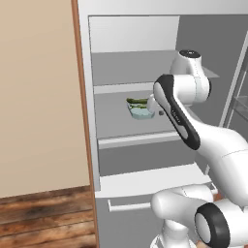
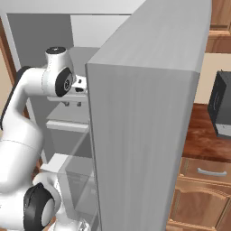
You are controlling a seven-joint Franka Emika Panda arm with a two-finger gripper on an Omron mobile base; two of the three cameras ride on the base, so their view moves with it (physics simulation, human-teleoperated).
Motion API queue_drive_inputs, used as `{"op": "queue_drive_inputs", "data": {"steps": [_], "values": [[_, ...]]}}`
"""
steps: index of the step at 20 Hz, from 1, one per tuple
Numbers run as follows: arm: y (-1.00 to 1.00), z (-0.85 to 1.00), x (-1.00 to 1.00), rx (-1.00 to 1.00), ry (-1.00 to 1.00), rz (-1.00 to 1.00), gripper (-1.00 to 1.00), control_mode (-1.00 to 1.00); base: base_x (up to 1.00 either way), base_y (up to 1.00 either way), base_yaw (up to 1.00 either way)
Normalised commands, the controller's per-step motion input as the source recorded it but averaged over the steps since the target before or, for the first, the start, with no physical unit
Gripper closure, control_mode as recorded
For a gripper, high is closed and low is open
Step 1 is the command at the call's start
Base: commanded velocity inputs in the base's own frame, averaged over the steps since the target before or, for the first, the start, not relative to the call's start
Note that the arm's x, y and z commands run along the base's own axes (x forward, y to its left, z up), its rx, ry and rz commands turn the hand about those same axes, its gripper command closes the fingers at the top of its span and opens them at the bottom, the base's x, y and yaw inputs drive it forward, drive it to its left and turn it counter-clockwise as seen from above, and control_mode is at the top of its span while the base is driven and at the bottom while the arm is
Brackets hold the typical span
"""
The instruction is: Place the tupperware containing the fish and squash meal in the microwave. Close the microwave door and press the start button to reheat the meal.
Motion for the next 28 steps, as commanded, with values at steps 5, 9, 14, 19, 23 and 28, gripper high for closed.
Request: {"op": "queue_drive_inputs", "data": {"steps": [5, 9, 14, 19, 23, 28], "values": [[-0.02, -0.19, -0.05, 0.00, -0.03, -0.03, -1.00, -1.00, 0.00, 0.00, 0.00], [-0.26, -0.41, -0.11, 0.04, -0.14, -0.13, -1.00, -1.00, 0.00, 0.00, 0.00], [-0.32, -0.25, 0.00, 0.07, -0.17, -0.20, -1.00, -1.00, 0.00, 0.00, 0.00], [-0.23, -0.19, 0.04, 0.06, -0.13, -0.18, -1.00, -1.00, 0.00, 0.00, 0.00], [-0.14, -0.21, 0.16, 0.00, -0.03, -0.10, -1.00, -1.00, 0.00, 0.00, 0.00], [-0.23, -0.12, 0.16, 0.01, -0.09, -0.08, -1.00, -1.00, 0.00, 0.00, 0.00]]}}
